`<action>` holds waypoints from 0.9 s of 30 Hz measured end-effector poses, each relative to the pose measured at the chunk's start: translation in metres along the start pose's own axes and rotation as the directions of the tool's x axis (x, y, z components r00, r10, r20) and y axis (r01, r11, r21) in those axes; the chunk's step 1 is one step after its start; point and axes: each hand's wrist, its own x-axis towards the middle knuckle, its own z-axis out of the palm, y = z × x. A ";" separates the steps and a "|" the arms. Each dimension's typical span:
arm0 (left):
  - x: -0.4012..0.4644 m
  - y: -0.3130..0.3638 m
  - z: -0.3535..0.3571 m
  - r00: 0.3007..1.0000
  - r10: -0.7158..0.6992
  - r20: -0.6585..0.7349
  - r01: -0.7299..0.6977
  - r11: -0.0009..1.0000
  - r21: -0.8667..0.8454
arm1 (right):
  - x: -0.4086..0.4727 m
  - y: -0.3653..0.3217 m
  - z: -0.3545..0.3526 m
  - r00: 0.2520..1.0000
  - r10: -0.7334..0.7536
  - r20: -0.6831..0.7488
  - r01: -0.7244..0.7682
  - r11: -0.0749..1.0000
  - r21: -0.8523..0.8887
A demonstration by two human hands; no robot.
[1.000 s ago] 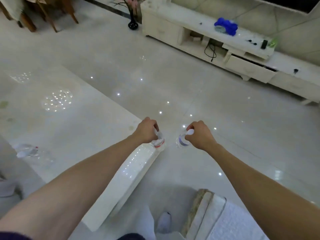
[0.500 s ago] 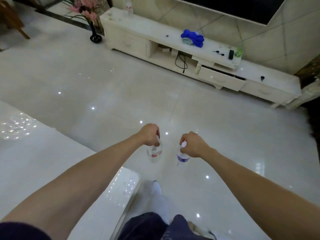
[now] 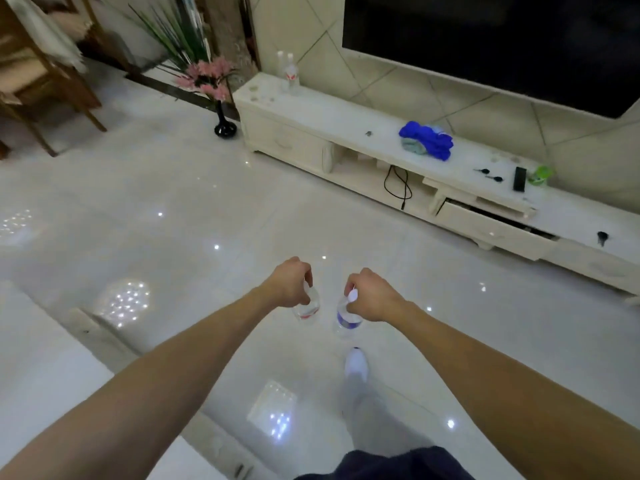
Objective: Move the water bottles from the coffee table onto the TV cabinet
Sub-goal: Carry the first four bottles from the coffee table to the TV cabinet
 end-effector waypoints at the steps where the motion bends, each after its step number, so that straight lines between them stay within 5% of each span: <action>1: 0.021 -0.005 -0.014 1.000 -0.021 -0.015 0.021 1.000 -0.011 | 0.027 -0.004 -0.016 1.000 -0.021 0.004 0.021 1.000 -0.006; 13: 0.251 -0.086 -0.196 0.958 -0.235 -0.164 0.205 0.962 -0.179 | 0.312 -0.073 -0.183 0.993 -0.112 -0.037 0.109 0.992 -0.060; 27: 0.568 -0.207 -0.403 0.988 -0.140 -0.069 0.133 0.987 -0.095 | 0.649 -0.163 -0.316 0.997 0.047 -0.061 -0.044 0.998 0.039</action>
